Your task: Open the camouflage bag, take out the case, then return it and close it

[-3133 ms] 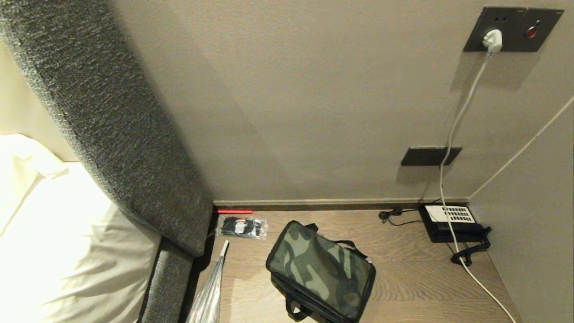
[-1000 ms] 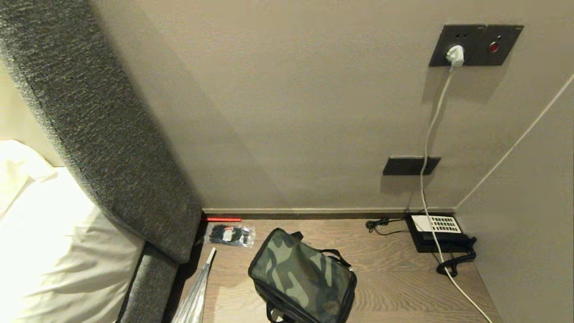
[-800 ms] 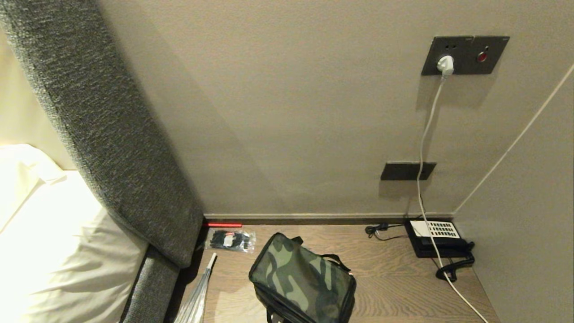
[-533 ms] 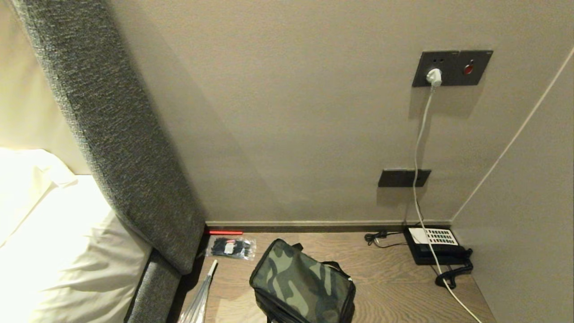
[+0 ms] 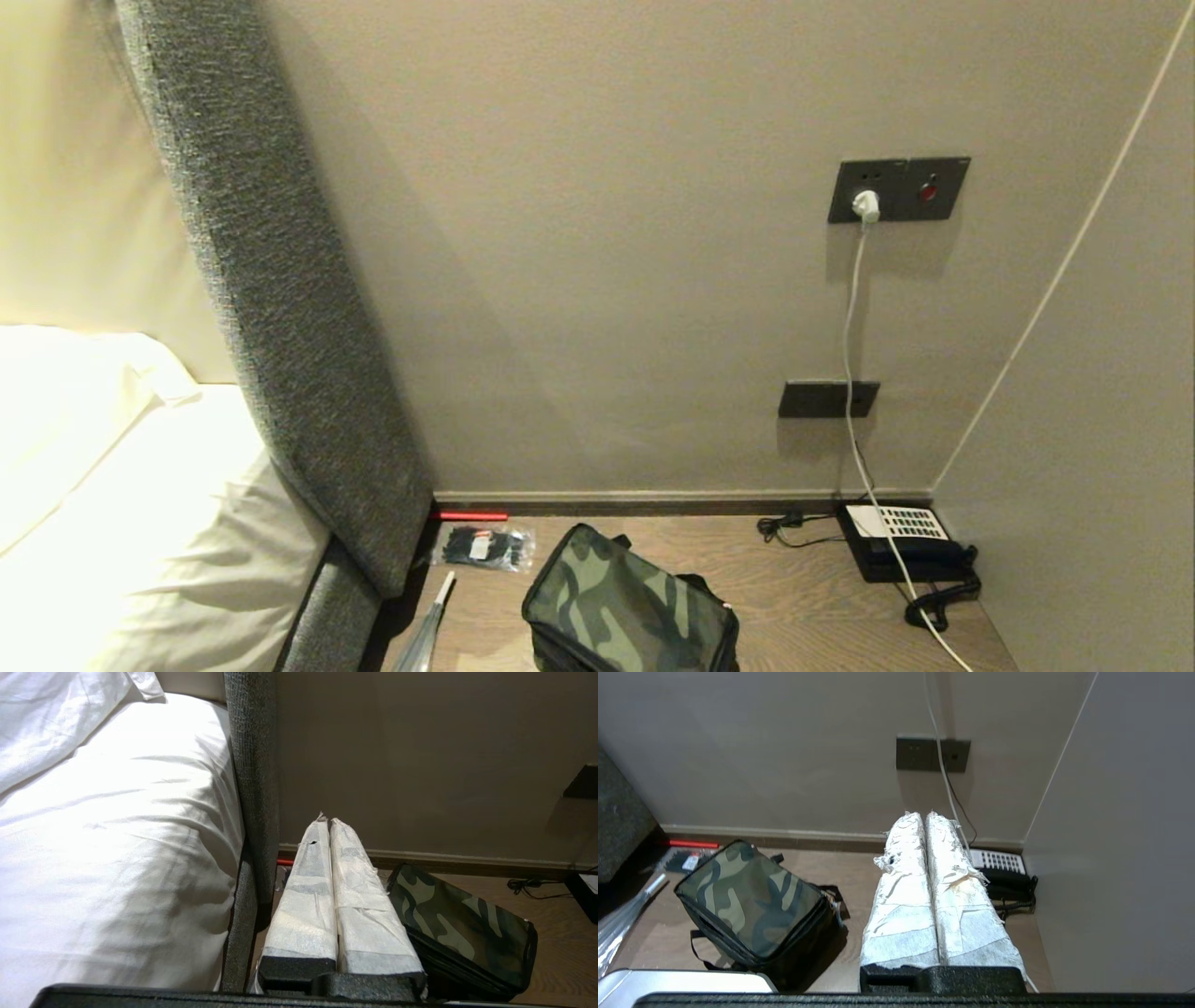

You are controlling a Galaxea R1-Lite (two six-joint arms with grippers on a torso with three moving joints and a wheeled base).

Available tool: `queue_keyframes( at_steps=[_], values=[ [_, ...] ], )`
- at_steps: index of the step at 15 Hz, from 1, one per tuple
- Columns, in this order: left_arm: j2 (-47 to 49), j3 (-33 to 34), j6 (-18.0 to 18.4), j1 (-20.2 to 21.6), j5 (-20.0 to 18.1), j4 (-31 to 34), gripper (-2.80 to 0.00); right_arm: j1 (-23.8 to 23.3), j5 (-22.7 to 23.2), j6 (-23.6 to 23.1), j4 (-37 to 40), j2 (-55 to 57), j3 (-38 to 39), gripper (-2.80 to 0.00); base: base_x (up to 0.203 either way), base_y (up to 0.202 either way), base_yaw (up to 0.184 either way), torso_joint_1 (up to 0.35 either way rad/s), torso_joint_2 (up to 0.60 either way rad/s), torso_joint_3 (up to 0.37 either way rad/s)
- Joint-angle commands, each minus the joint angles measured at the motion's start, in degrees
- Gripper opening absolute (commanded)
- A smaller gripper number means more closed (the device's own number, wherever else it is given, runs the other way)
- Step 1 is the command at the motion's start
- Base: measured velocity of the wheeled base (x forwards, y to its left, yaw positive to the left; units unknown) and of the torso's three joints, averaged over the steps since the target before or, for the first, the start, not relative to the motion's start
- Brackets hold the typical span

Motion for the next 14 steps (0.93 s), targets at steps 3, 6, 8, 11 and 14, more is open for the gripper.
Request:
queue_keyframes(
  at_steps=[3, 6, 8, 11, 14],
  values=[
    [-0.11, 0.17, -0.11, 0.08, 0.08, -0.01, -2.80, 0.02, -0.01, -0.06, 0.01, -0.07, -0.01, -2.80, 0.000, 0.000, 0.000, 0.002, 0.00, 0.201],
    [-0.11, 0.09, 0.06, 0.00, 0.00, -0.01, -2.80, 0.02, -0.01, -0.04, 0.01, -0.07, -0.01, -2.80, 0.000, 0.000, 0.000, 0.002, 0.00, 0.199],
    [-0.11, 0.09, 0.15, 0.08, 0.00, -0.01, -2.80, 0.02, -0.01, 0.03, 0.01, -0.07, -0.01, -2.80, 0.000, 0.000, 0.000, 0.002, 0.00, 0.076],
    [-0.11, 0.09, 0.15, 0.08, 0.00, -0.01, -2.80, 0.02, 0.07, -0.05, 0.01, -0.07, -0.01, -2.80, 0.000, 0.000, 0.000, 0.000, 0.00, 0.015],
    [-0.11, 0.09, 0.15, 0.06, 0.00, -0.01, -2.80, 0.02, -0.16, 0.90, 0.09, -0.15, -0.01, -2.80, 0.000, 0.000, 0.000, 0.000, 0.00, 0.000]
  ],
)
